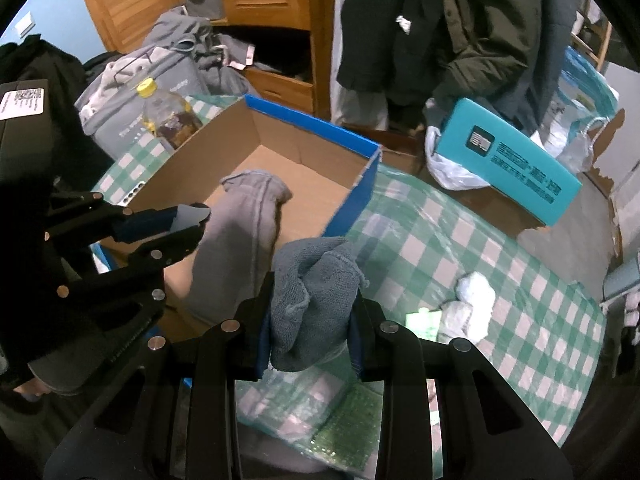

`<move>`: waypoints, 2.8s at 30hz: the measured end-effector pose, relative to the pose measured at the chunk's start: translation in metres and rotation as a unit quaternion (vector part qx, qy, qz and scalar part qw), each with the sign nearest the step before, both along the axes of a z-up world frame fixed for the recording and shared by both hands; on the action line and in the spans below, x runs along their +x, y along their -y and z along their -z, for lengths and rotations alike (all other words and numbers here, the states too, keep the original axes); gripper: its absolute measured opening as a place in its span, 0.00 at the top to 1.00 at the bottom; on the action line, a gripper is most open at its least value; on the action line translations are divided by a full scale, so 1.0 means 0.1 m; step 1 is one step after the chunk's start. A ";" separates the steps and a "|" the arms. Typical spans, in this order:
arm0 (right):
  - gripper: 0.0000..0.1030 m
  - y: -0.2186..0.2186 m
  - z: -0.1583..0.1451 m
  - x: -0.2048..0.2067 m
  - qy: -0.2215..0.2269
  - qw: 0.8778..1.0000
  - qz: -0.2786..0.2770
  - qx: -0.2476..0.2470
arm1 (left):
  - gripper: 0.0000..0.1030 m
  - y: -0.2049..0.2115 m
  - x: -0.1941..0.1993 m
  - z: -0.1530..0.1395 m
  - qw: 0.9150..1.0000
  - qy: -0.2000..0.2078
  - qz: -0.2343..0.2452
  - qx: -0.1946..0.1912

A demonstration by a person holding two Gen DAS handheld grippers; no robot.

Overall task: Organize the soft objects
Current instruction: 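Carry the grey balled sock and white item over the cardboard box with both grippers, then open both grippers to drop the held items into the box, then withdraw both grippers from the box back over the table pile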

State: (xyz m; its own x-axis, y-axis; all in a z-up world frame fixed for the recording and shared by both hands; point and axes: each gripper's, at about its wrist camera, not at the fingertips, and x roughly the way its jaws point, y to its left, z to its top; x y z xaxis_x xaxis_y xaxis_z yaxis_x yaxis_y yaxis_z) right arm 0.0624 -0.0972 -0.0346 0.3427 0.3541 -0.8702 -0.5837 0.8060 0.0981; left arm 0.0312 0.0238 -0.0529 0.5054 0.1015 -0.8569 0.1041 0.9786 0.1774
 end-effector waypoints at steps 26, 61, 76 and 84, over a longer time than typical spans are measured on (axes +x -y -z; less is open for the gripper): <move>0.72 -0.69 0.20 0.09 -0.029 0.999 -0.036 -0.010 | 0.86 -0.54 0.06 0.25 0.998 -0.030 -0.056 -0.006; 0.38 -0.39 0.16 0.23 -0.025 1.000 0.011 0.001 | 0.41 -0.54 0.07 0.25 0.997 -0.022 -0.072 0.011; 0.38 0.07 0.20 0.20 -0.019 0.999 0.046 -0.007 | 0.40 -0.18 0.11 0.19 0.999 -0.017 -0.043 0.014; 0.38 0.36 0.19 0.16 -0.013 0.998 0.065 -0.010 | 0.40 0.07 0.13 0.15 0.999 -0.014 -0.023 0.020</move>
